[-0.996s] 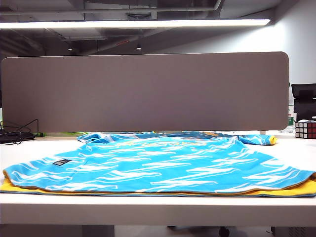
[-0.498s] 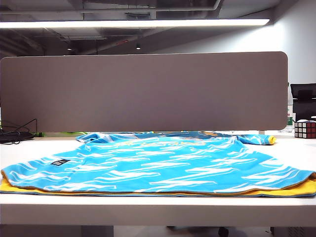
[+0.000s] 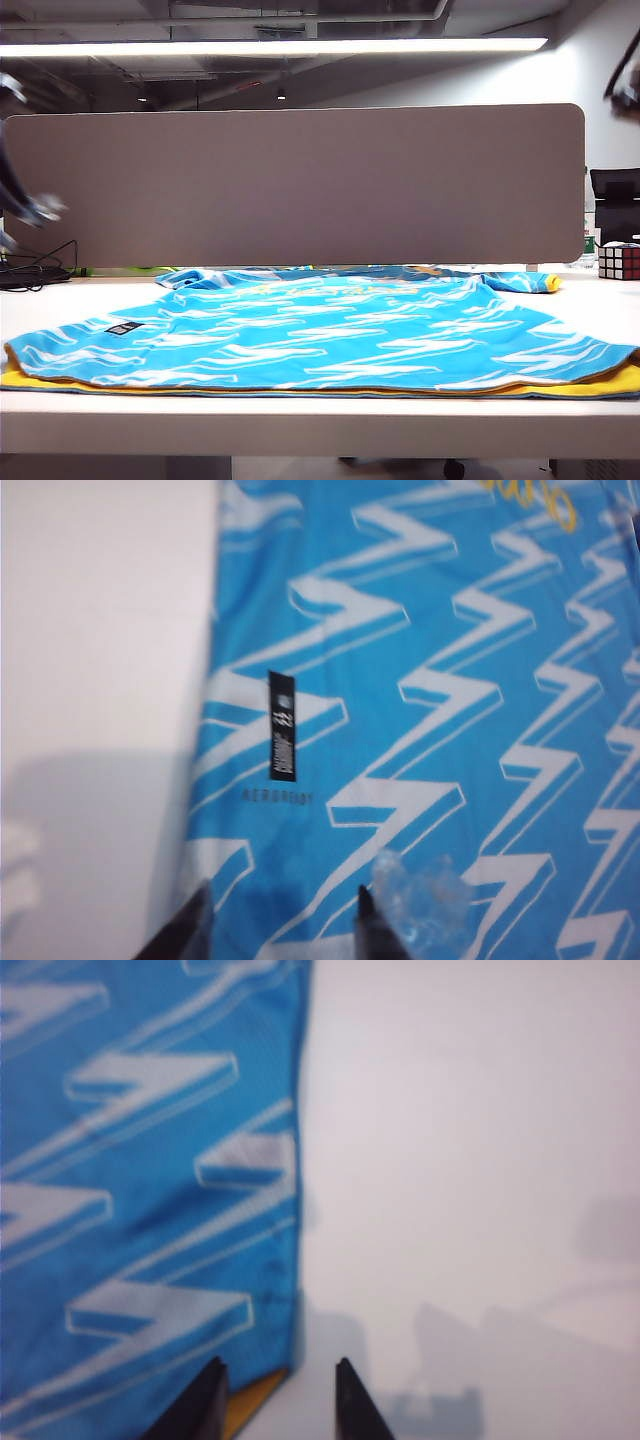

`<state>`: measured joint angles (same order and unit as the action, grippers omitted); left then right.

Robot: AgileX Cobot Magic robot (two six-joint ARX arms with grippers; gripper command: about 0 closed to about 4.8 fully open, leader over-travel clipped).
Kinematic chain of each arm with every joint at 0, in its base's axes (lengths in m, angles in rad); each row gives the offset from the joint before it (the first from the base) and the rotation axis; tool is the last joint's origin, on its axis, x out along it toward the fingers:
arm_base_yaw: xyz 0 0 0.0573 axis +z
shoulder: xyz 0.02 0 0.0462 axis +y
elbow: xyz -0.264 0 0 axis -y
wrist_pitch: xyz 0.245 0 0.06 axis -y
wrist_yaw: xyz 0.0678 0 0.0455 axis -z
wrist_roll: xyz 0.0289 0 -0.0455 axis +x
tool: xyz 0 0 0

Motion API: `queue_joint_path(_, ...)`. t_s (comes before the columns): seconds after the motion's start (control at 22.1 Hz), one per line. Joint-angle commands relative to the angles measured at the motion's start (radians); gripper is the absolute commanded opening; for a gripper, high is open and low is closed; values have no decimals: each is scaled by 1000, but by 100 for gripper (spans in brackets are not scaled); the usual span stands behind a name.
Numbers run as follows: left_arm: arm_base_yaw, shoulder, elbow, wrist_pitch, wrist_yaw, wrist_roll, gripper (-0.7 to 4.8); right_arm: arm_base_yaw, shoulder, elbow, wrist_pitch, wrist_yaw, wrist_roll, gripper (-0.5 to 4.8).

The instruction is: Fold the bottom side of the soccer jersey horizontally towards the center, about one-third of the way, then fold the sleeve back towards the center, creating a straight line along the edge of the the soccer jersey, and finally fold the bottom of the soccer jersey up towards the top, creating a neat rectangle.

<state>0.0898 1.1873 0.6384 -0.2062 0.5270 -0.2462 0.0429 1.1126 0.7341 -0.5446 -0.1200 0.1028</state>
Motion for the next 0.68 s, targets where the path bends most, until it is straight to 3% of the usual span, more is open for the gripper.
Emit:
queue_joint_path(0.05, 2, 146, 75, -43, 57, 14, 255, -28, 94, 18, -8, -127, -6, 249)
queue_joint_path(0.18, 8, 277, 130, -83, 100, 52, 312, -87, 206, 18, -4, -286, -2, 279)
queue_joint_path(0.32, 21, 349, 139, -85, 93, 86, 319, -153, 295, 18, 14, -391, -2, 315)
queue_joint_path(0.54, 38, 425, 139, -93, 76, 93, 319, -172, 332, 17, 32, -402, -2, 315)
queue_joint_path(0.68, 22, 460, 138, -177, 75, 129, 319, -169, 337, 13, 48, -403, 2, 315)
